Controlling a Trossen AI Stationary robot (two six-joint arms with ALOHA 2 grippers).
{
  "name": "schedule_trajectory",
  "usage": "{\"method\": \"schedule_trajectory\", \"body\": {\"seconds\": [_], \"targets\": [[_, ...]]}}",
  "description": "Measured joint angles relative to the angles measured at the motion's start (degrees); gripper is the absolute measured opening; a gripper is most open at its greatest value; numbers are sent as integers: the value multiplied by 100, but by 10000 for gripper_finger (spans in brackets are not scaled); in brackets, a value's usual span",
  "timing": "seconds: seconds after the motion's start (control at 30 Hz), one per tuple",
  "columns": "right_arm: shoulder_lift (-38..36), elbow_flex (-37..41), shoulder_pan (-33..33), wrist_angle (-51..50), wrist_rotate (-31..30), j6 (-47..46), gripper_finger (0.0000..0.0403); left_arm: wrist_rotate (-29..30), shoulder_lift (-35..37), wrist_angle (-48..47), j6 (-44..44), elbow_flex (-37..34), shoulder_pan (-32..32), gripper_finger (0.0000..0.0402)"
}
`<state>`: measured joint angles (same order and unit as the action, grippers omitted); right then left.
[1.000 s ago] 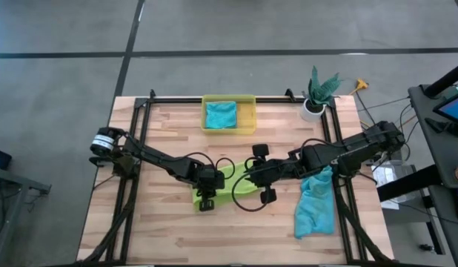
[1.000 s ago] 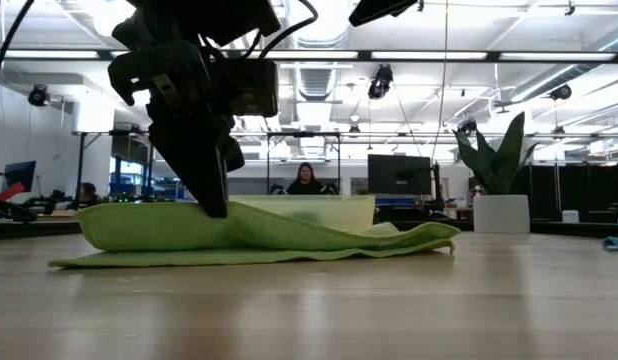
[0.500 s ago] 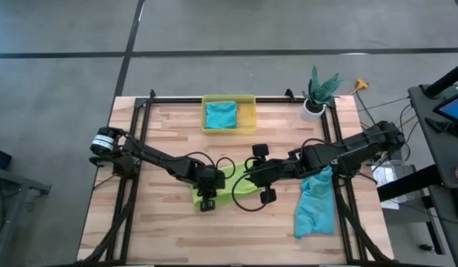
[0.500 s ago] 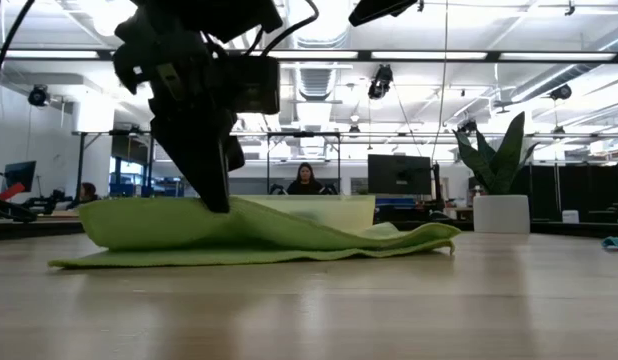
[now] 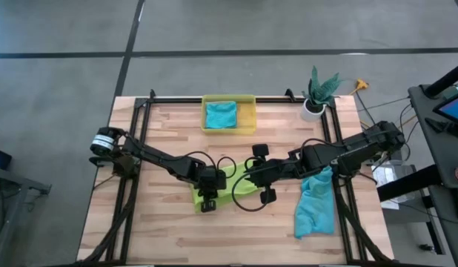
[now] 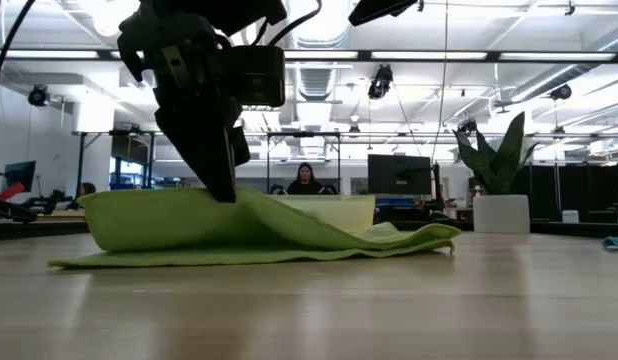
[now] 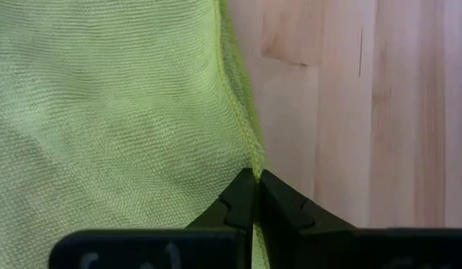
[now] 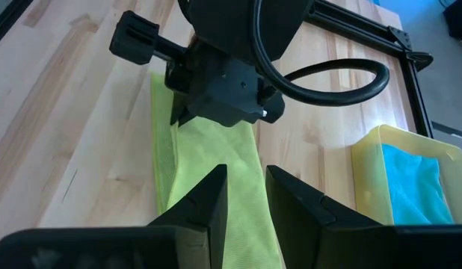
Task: Fold microfiber towels
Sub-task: Fold the green microfiber cloth
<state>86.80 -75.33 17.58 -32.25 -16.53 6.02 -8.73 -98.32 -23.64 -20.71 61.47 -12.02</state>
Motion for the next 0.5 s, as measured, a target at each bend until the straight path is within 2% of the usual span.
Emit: {"method": "schedule_trajectory", "body": {"seconds": [0.5], "targets": [[0,0,2,0,0,2,89,-122,0,-7,7,-4,-1,1]]}}
